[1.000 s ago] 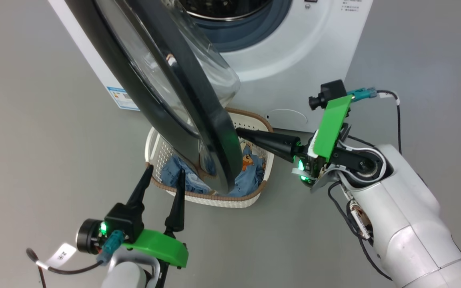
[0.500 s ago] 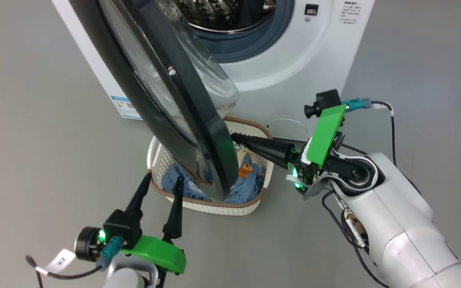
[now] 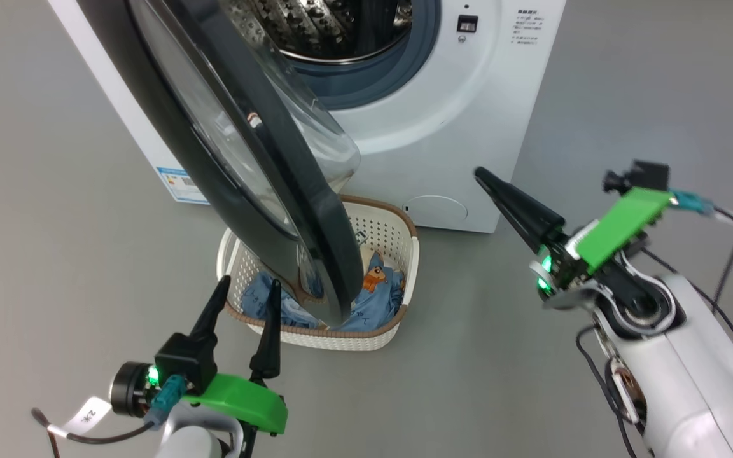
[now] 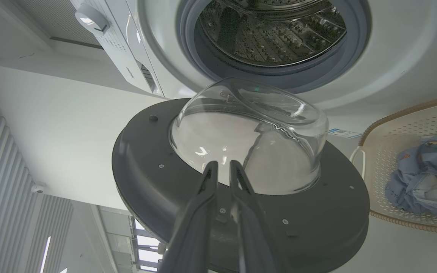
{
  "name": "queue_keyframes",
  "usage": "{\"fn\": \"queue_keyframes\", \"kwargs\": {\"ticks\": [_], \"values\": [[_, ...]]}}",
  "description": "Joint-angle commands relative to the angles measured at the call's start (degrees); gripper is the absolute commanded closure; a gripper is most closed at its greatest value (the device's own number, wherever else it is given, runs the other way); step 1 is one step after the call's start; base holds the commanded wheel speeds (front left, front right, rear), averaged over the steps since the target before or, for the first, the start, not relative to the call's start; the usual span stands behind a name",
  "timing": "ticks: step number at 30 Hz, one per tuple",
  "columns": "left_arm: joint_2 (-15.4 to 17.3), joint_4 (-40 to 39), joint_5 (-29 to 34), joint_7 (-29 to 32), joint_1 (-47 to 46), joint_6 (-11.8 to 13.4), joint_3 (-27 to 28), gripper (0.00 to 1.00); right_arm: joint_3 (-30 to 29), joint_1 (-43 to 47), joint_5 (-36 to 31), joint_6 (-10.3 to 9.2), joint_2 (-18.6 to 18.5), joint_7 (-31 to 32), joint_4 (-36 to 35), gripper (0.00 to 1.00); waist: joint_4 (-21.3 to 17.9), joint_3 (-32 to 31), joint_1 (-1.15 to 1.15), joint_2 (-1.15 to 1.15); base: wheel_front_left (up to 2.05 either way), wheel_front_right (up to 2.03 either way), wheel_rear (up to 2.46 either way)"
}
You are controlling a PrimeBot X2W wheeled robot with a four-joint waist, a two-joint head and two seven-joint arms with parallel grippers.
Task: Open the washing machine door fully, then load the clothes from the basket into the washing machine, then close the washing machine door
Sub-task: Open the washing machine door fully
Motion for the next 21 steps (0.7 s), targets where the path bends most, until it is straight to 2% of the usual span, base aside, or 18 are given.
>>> {"fn": "queue_keyframes", "kwargs": {"ticks": [1, 14, 17, 21], "values": [[1.0, -0.8, 1.0, -0.5, 0.0, -0.5, 2.1, 0.0, -0.1, 2.4, -1.1, 0.09, 0.1, -2.2, -2.9, 0.0, -0.5, -0.6, 0.0, 0.0, 0.0, 0.0, 0.0], [1.0, 0.4, 2.4, -0.5, 2.0, -1.6, 4.3, 0.0, -3.6, 18.3, -13.9, 0.09, -3.9, -20.7, -12.5, 0.0, -2.2, -3.3, 0.0, 0.0, 0.0, 0.0, 0.0], [1.0, 0.6, 2.5, -0.5, 2.3, -1.8, 4.5, 0.0, -3.6, 22.1, -20.2, 0.09, -5.1, -26.0, -13.0, 0.0, -2.4, -3.8, 0.0, 0.0, 0.0, 0.0, 0.0], [1.0, 0.9, 2.7, -0.5, 2.9, -2.0, 4.8, 0.0, -4.6, 26.6, -33.0, 0.09, -6.2, -33.9, -10.9, 0.0, -2.7, -4.6, 0.0, 0.0, 0.0, 0.0, 0.0]]}}
